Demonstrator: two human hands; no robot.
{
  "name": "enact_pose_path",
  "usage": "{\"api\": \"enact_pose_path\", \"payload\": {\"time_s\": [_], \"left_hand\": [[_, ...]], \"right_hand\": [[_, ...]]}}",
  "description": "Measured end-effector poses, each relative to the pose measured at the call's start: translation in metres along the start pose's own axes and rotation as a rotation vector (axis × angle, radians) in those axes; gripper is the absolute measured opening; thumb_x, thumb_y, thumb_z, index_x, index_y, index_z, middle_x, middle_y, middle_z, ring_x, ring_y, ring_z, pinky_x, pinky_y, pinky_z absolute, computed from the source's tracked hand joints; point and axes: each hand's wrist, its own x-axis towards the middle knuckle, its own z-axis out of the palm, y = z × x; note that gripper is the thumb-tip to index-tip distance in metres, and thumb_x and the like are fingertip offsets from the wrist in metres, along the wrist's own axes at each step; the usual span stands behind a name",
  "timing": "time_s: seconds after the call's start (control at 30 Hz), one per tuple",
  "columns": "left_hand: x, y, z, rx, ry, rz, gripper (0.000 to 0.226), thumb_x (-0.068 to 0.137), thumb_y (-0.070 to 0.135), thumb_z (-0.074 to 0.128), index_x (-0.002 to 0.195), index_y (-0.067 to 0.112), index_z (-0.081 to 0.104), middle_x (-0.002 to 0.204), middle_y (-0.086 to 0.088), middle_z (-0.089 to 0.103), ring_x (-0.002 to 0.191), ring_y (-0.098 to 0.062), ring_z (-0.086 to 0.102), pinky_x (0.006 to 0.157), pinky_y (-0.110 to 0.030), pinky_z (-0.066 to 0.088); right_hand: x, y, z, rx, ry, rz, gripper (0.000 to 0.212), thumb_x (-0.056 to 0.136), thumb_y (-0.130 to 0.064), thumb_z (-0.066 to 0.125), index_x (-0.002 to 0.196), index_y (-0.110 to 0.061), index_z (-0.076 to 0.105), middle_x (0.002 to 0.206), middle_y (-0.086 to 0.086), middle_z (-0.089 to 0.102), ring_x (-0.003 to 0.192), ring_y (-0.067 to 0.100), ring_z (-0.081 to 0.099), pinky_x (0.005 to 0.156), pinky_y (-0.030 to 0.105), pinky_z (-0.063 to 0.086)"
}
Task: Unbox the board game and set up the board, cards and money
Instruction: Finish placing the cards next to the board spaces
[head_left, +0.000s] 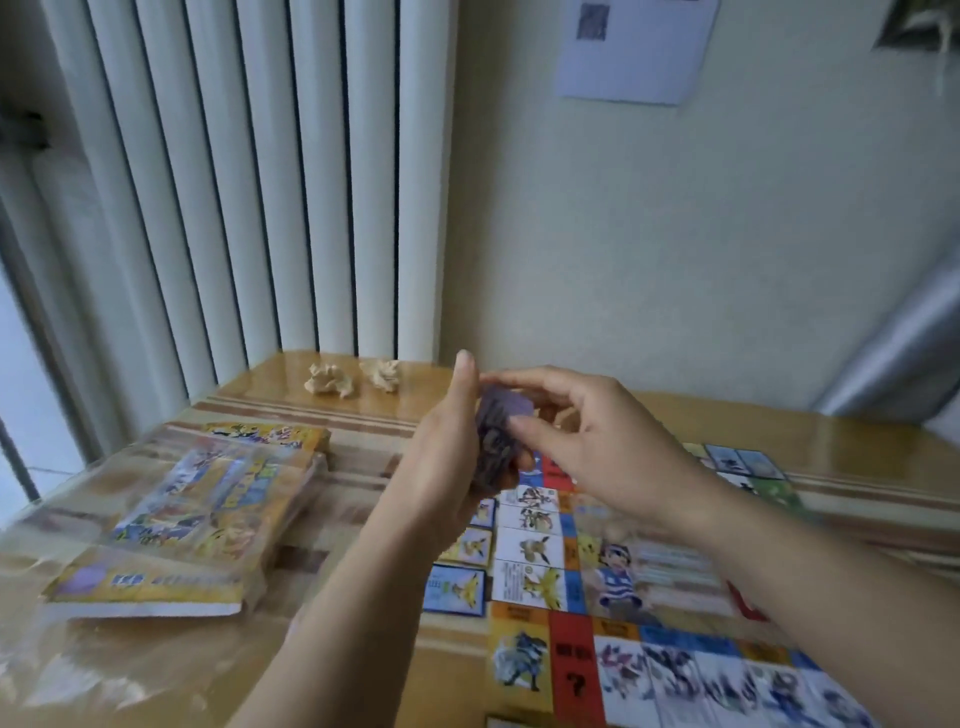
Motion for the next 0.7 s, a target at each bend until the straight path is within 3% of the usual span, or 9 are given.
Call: {"api": "enact_pose_path", "payload": {"time_s": [0.07,0.13,0.2,0.27,0.3,0.37,0.5,0.57,0.7], "left_hand": [[-0.01,-0.005,0.028,-0.024,-0.051,-0.04,0.061,0.098,0.054,0.025,0.088,0.008,0.065,0.061,-0.009,0.057,0.048,-0.014,0.052,0.048,-0.024,0.039],[-0.02,-0.008,0.056,-0.058,-0.115,-0.09,0.058,0.098,0.052,0.027,0.091,0.011,0.066,0.064,-0.008,0.061,0.05,-0.014,0.056,0.046,-0.021,0.039],[-0.03,-0.012,0.081,-0.069,-0.188,-0.17,0.05,0.098,0.051,0.03,0.091,0.017,0.066,0.073,-0.005,0.069,0.06,-0.015,0.065,0.046,-0.019,0.042],[-0.039,-0.017,0.103,-0.02,-0.265,-0.244,0.043,0.097,0.05,0.034,0.097,0.021,0.066,0.087,-0.003,0.072,0.071,-0.017,0.07,0.047,-0.018,0.045],[-0.043,-0.02,0.115,0.008,-0.291,-0.267,0.039,0.098,0.047,0.036,0.098,0.021,0.065,0.089,-0.002,0.071,0.07,-0.016,0.07,0.046,-0.018,0.046],[-0.05,-0.028,0.141,0.053,-0.332,-0.27,0.031,0.1,0.038,0.038,0.096,0.019,0.063,0.085,-0.003,0.07,0.062,-0.014,0.064,0.044,-0.018,0.043],[-0.06,-0.054,0.199,0.219,-0.394,-0.232,0.023,0.102,0.02,0.039,0.091,0.015,0.058,0.063,0.004,0.066,0.052,-0.012,0.049,0.048,-0.021,0.039],[-0.064,-0.066,0.227,0.293,-0.449,-0.238,0.022,0.103,0.018,0.037,0.095,0.013,0.056,0.066,0.002,0.064,0.05,-0.011,0.048,0.051,-0.023,0.038],[-0.072,-0.088,0.283,0.379,-0.572,-0.221,0.022,0.103,0.015,0.033,0.096,0.013,0.054,0.078,-0.004,0.058,0.054,-0.011,0.049,0.054,-0.024,0.039]], "right_hand": [[-0.019,0.002,-0.018,-0.107,0.046,-0.004,0.039,0.09,-0.008,0.061,0.105,-0.044,0.061,0.082,-0.001,0.072,0.055,0.003,0.058,0.054,0.013,0.046],[-0.037,0.008,-0.038,-0.109,0.106,0.016,0.037,0.088,-0.008,0.064,0.1,-0.043,0.064,0.088,0.005,0.073,0.07,0.02,0.066,0.069,0.029,0.054],[-0.058,0.015,-0.061,-0.122,0.183,0.015,0.032,0.087,-0.01,0.065,0.097,-0.04,0.067,0.087,0.009,0.072,0.073,0.029,0.064,0.072,0.038,0.054],[-0.081,0.02,-0.088,-0.146,0.294,0.017,0.031,0.086,-0.01,0.066,0.094,-0.04,0.066,0.076,0.006,0.07,0.059,0.018,0.051,0.061,0.029,0.047],[-0.094,0.024,-0.1,-0.157,0.344,0.024,0.03,0.086,-0.01,0.066,0.094,-0.039,0.066,0.066,-0.004,0.066,0.055,0.007,0.043,0.056,0.022,0.04],[-0.121,0.03,-0.119,-0.167,0.422,0.059,0.028,0.087,-0.008,0.065,0.098,-0.034,0.068,0.052,-0.014,0.052,0.051,0.002,0.037,0.051,0.014,0.03],[-0.178,0.048,-0.139,-0.185,0.491,0.142,0.03,0.089,-0.007,0.061,0.113,-0.023,0.069,0.061,-0.027,0.057,0.055,-0.007,0.048,0.056,0.008,0.034],[-0.203,0.057,-0.15,-0.185,0.525,0.18,0.032,0.091,-0.01,0.059,0.118,-0.026,0.067,0.074,-0.02,0.065,0.063,-0.007,0.05,0.062,0.013,0.039],[-0.248,0.075,-0.182,-0.184,0.637,0.281,0.037,0.091,-0.009,0.059,0.118,-0.034,0.063,0.081,0.009,0.071,0.066,0.021,0.061,0.066,0.037,0.052]]}}
